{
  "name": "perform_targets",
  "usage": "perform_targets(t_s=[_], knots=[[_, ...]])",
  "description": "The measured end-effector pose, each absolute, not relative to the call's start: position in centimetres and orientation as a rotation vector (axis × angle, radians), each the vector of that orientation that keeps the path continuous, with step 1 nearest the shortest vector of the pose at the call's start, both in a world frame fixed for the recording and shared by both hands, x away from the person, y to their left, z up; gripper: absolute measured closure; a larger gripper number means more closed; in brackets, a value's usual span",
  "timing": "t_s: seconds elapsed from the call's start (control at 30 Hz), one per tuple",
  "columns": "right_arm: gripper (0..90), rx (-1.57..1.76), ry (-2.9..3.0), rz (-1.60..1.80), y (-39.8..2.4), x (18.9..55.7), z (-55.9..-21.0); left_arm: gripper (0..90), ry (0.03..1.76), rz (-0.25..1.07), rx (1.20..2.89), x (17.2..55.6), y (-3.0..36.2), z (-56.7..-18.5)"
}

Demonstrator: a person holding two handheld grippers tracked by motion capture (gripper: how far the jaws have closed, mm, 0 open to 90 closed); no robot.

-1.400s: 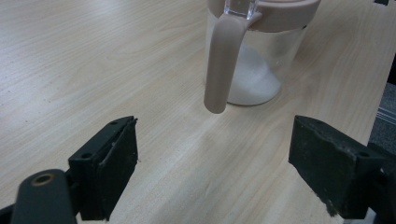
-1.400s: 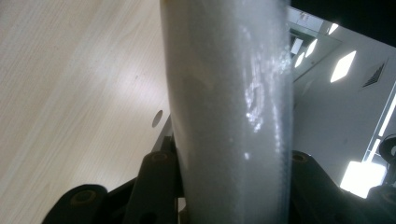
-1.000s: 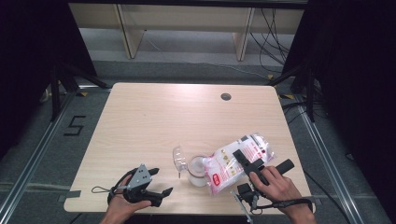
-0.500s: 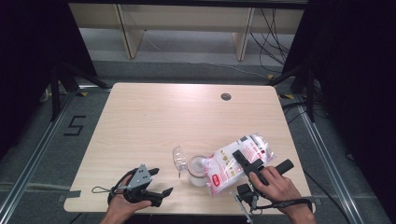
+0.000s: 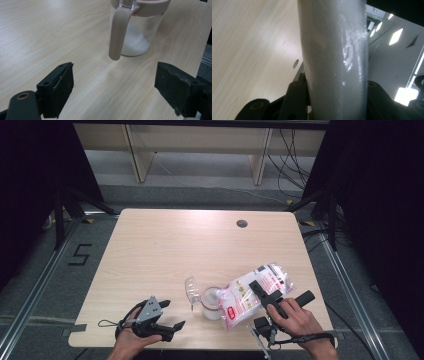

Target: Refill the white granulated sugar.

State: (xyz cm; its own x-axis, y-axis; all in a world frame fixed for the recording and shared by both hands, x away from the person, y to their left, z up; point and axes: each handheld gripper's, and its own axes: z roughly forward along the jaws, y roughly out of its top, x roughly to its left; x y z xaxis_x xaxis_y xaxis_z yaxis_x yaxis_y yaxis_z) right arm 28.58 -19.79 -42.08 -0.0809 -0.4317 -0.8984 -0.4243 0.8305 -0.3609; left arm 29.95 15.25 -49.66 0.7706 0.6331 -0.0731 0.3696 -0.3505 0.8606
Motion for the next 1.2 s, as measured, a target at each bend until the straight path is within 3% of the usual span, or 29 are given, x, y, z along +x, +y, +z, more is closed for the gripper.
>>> perform_targets(t_s=[1.2], knots=[[69.9, -0.698, 1.694, -0.024, -19.51, 28.45, -41.87, 15.3, 0.750, 0.349, 1.988, 30.00, 15.37, -49.56]])
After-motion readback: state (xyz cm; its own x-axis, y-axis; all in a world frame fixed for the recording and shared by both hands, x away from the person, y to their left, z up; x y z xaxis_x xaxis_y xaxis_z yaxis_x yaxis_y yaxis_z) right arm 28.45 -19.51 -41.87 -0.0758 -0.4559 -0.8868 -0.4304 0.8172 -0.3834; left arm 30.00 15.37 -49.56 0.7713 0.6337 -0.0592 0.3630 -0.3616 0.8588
